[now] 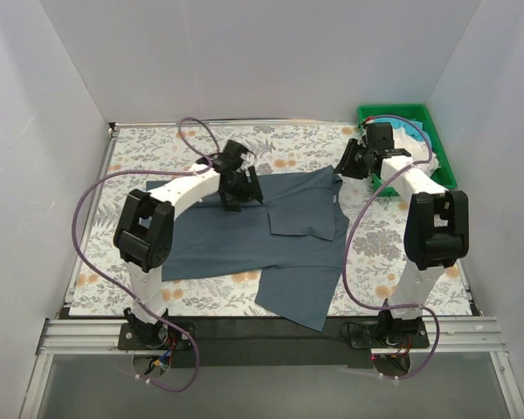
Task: Fold and stack the t-shirts
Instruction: Fold the tshirt
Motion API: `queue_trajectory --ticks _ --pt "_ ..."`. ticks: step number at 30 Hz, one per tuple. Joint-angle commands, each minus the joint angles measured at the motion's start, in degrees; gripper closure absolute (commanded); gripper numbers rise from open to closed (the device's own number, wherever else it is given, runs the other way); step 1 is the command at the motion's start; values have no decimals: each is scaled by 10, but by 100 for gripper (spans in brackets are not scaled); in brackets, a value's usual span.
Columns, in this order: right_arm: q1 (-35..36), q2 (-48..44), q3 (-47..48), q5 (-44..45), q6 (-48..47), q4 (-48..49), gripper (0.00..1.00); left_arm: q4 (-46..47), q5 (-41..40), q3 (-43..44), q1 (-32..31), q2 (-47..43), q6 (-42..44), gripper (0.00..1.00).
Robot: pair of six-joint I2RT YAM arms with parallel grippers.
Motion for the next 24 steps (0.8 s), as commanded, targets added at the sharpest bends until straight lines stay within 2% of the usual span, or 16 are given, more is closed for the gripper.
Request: queue_trajectory --ticks 1,4,8,11,15,18,24 --pt "-17 50 73 21 35 28 65 24 -24 -8 92 -46 13 34" --pt "-20 103 112 6 50 28 65 41 -38 -2 156 -40 23 35" --pt "-20 155 173 -10 59 30 62 60 -61 9 235 -6 29 42" --pt "-22 191 197 -24 64 30 62 70 -62 19 276 24 30 45" --pt "-22 235 229 -41 69 33 63 75 -71 30 300 57 41 48" --pt "-24 251 232 -42 70 33 68 77 -74 25 308 73 40 49" --pt "-31 264 218 -50 61 33 93 82 -79 0 323 86 35 51"
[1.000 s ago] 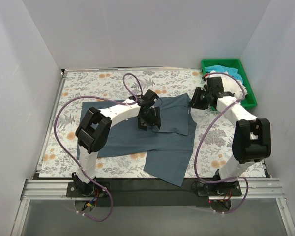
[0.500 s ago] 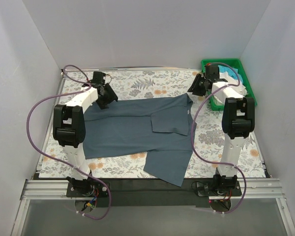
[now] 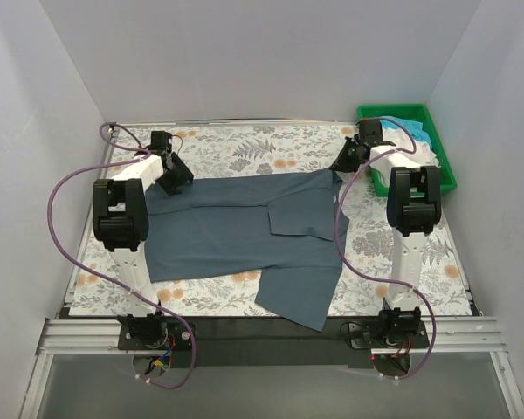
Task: Fold and stack the t-shirts
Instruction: Fold the tshirt
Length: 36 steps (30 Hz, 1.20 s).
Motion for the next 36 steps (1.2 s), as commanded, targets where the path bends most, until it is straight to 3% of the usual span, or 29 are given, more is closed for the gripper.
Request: queue_trajectory --ticks 1,7,18,21,28,31,36 --pt "-8 5 6 -12 -8 14 97 1 -18 -20 8 17 5 51" --pt "-31 8 -7 7 -32 17 99 3 -12 -17 27 36 10 52" --pt "-69 65 96 4 -94 19 99 20 67 82 26 100 12 52" --pt "-69 71 115 -3 -105 19 99 32 83 110 27 99 10 47" --pt "-66 -5 92 -23 -126 15 69 25 55 105 26 -5 14 33" --pt "-58 -76 33 -23 -141 4 58 1 -4 59 26 -82 10 30" --pt "-26 -213 -107 27 -161 -44 50 -67 -75 -46 29 -196 -23 29"
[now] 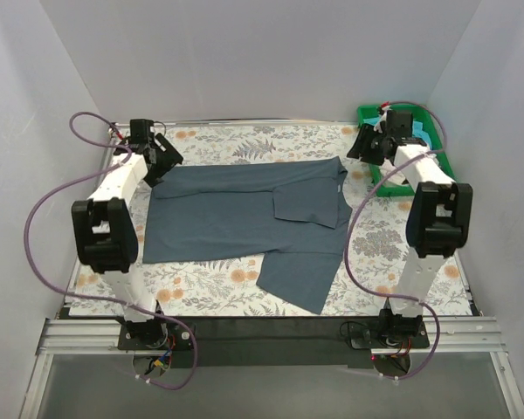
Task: Fold and stack the t-shirts
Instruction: Fold the tshirt
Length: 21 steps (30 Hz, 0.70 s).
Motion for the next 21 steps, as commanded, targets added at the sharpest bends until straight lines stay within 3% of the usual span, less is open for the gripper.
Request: queue_trajectory --ticks 1,5,11,14,16,21 --pt "27 -95 -69 34 -26 -39 49 -53 -77 -72 10 -111 -23 29" --pt "58 -195 -166 98 -43 -93 46 -78 -90 -202 36 -214 -52 28" --pt "98 -308 -285 156 -52 -180 42 -103 -99 -307 67 -283 -95 34" --pt "100 -359 -343 130 -50 -182 42 -95 -105 -348 72 -293 -111 38" --pt "102 -383 -364 105 -49 -181 36 -94 -116 -367 74 -293 -117 40" --pt "110 -397 -386 103 -53 -182 36 -82 -131 -407 75 -298 -143 46"
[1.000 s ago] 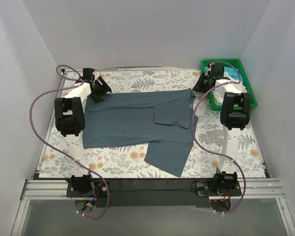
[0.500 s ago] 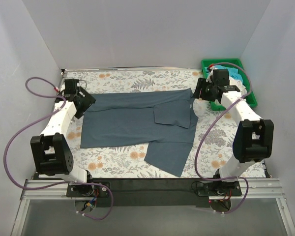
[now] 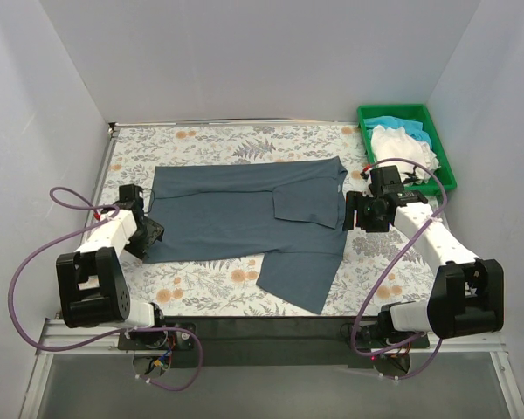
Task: Fold and stack the t-shirts
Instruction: Fold the tshirt
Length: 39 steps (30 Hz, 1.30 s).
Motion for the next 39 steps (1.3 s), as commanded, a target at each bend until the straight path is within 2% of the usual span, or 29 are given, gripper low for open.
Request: queue_trajectory --ticks 1,12,26,28,29,30,31,33,34,37,39 --pt "7 -14 -7 -9 -9 3 36 10 -27 -17 4 -29 -33 46" --pt "12 -25 -22 -21 -9 4 36 -76 -105 -6 5 -58 -79 49" --pt "17 -18 -41 -32 -7 6 36 2 -19 -60 4 -4 -61 46" --pt "20 -20 -49 -29 -6 7 37 8 -19 -66 4 -1 -60 49" --pt "19 -21 -52 -28 -5 7 37 11 -20 -70 4 -2 -59 55" --pt "20 -21 -53 -28 -3 7 37 11 -20 -72 4 -4 -59 55" --pt "20 -20 -55 -29 -2 6 37 11 -21 -73 4 -4 -57 63" --pt "22 -21 -62 -31 3 6 38 11 -22 -73 4 -8 -53 73" --pt "23 -20 -65 -33 7 6 39 11 -23 -73 4 -9 -50 84" --pt "23 -17 -75 -33 18 6 41 7 -20 -66 4 -16 -42 100" --pt "23 -16 -81 -35 33 8 43 5 -20 -62 4 -25 -39 100"
